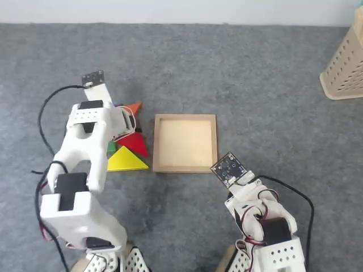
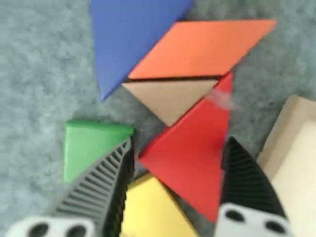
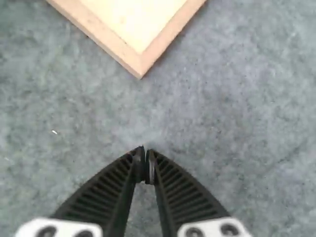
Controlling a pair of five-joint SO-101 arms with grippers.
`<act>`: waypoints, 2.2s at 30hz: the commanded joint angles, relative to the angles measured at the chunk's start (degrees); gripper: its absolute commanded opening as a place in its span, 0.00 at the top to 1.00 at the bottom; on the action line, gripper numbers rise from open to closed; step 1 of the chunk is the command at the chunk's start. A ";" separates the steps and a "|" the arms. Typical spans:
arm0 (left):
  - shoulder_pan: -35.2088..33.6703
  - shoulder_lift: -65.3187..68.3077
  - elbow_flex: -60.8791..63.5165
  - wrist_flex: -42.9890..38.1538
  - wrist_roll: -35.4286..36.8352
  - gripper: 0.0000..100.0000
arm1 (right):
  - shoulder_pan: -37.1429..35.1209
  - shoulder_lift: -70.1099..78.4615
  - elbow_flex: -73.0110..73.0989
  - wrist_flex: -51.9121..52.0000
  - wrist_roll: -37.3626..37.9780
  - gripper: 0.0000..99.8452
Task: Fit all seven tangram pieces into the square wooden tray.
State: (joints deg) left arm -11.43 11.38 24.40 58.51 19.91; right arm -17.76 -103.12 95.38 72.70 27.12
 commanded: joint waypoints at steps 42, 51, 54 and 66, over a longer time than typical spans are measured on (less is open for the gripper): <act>0.79 -5.19 -5.23 4.57 -4.13 0.78 | -0.04 -0.84 1.05 0.31 -0.35 0.99; 1.23 1.32 -7.87 4.66 -7.47 0.72 | -0.04 -0.84 1.05 0.31 -0.35 0.99; 0.70 6.68 -12.70 6.86 -8.00 0.71 | -0.04 -0.84 1.05 0.31 -0.35 0.99; 1.14 13.27 -18.42 11.78 -11.25 0.71 | -0.04 -0.84 1.05 0.31 -0.35 0.99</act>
State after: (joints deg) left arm -10.73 24.84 7.52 69.41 9.89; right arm -17.76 -103.12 95.38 72.70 27.12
